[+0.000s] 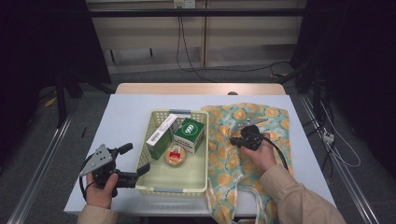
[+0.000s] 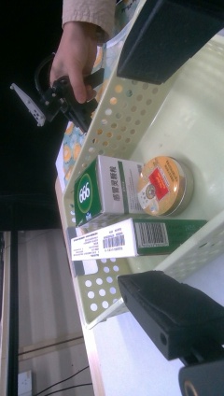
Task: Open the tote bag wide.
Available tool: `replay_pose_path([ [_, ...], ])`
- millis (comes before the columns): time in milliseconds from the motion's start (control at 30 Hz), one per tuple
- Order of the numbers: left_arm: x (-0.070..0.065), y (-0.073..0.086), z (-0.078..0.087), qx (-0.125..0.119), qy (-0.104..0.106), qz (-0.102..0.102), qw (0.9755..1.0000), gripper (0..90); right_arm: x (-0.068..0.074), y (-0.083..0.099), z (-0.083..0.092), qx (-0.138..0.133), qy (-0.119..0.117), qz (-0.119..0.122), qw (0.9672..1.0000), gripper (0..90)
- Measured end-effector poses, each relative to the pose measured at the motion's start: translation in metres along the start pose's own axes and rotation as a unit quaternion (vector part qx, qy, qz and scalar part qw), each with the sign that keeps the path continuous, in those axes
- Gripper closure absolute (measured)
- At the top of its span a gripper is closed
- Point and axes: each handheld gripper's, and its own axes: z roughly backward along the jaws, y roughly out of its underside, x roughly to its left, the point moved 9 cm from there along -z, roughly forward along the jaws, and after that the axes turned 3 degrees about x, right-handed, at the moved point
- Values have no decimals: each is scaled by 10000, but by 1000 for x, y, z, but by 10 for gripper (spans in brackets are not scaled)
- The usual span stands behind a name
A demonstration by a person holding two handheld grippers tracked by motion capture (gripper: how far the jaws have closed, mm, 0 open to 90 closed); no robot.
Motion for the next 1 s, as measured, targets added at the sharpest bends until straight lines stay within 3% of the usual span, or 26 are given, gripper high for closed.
replay_pose_path([
  [133, -1, 0, -1, 9, 12, -21, 10000, 25, -13, -8, 2, -201, 55, -283, 9994, 900],
  [233, -1, -1, -1, 0, 4, 1, 10000, 25, -31, -18, 2, -292, 239, -429, 9984, 900],
  [333, 0, -2, 0, -11, -8, -34, 10000, 25, -50, -30, 1, -446, 337, -780, 9954, 900],
  [433, 0, -2, -1, -8, 5, -34, 10000, 25, -71, -40, -4, -504, 619, -886, 9929, 900],
  [567, 0, -1, -1, 9, 22, -31, 10000, 25, -94, -49, -12, -589, 745, -1123, 9891, 900],
  [600, 0, -1, -1, 13, 20, -31, 10000, 25, -97, -49, -14, -558, 761, -1163, 9887, 889],
  [633, 0, -1, -1, 12, 20, -26, 10000, 25, -98, -47, -16, -472, 728, -1239, 9885, 814],
  [700, 0, -1, -1, 8, 23, -17, 10000, 25, -100, -45, -16, -393, 934, -1117, 9886, 601],
  [733, 1, 0, 0, 12, 17, -11, 10000, 25, -100, -44, -14, -335, 1015, -966, 9896, 551],
  [767, 1, 0, 0, 14, 9, -23, 10000, 25, -97, -44, -11, -308, 913, -802, 9921, 548],
  [867, 1, 0, -1, 30, 14, -31, 10000, 25, -89, -43, 2, -328, 836, -572, 9943, 410],
  [1000, -1, -1, 0, 20, 9, -42, 10000, 25, -67, -36, 26, -370, 524, -255, 9976, 371],
])
